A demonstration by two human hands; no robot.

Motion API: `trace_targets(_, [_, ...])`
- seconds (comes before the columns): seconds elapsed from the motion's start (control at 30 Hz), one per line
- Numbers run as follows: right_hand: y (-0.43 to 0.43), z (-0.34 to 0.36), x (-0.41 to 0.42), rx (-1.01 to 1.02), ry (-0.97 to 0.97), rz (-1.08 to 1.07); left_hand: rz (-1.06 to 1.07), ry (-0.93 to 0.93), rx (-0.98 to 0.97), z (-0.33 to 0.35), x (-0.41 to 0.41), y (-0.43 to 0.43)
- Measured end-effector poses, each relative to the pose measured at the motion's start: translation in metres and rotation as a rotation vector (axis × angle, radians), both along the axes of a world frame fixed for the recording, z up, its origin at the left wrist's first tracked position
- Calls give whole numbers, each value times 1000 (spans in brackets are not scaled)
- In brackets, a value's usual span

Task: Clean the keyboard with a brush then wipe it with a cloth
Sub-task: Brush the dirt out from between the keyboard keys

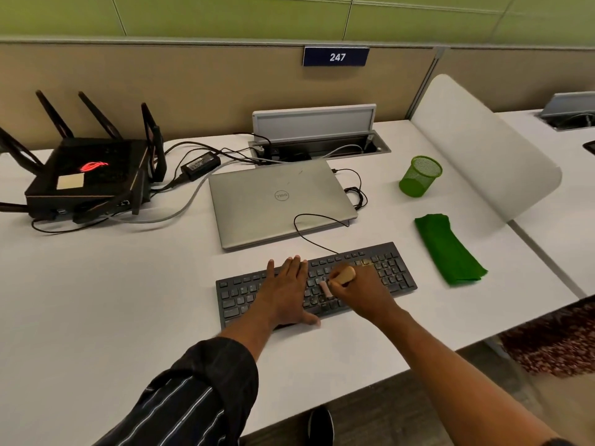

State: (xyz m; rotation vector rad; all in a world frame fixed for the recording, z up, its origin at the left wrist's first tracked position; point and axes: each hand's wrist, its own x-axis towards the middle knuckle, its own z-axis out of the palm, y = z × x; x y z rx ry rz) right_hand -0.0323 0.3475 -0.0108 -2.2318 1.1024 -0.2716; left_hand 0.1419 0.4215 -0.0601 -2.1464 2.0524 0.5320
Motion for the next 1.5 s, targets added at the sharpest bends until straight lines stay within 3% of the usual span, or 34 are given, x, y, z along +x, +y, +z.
trace_targets(0.17, [2, 5, -3, 40, 52, 24, 0, -3, 8, 0, 2, 1])
trace_targets(0.33, [-1, 6, -1, 34, -24, -23, -5, 4, 1, 0, 2, 1])
trace_targets(0.57, [2, 9, 3, 37, 132, 81, 8, 6, 8, 3, 2, 3])
trace_targets(0.73, [0, 11, 8, 36, -31, 7, 15, 14, -5, 4, 1, 5])
trace_targets(1.03, [7, 6, 13, 121, 61, 81, 35, 15, -18, 3, 2, 9])
trace_targets(1.2, [-2, 12, 18, 58, -29, 18, 44, 12, -18, 3, 1, 8])
trace_targets(1.4, [-3, 12, 17, 125, 113, 105, 52, 11, -12, 2, 2, 8])
trace_targets(1.5, [-6, 14, 20, 101, 94, 101, 53, 9, -10, 0, 3, 8])
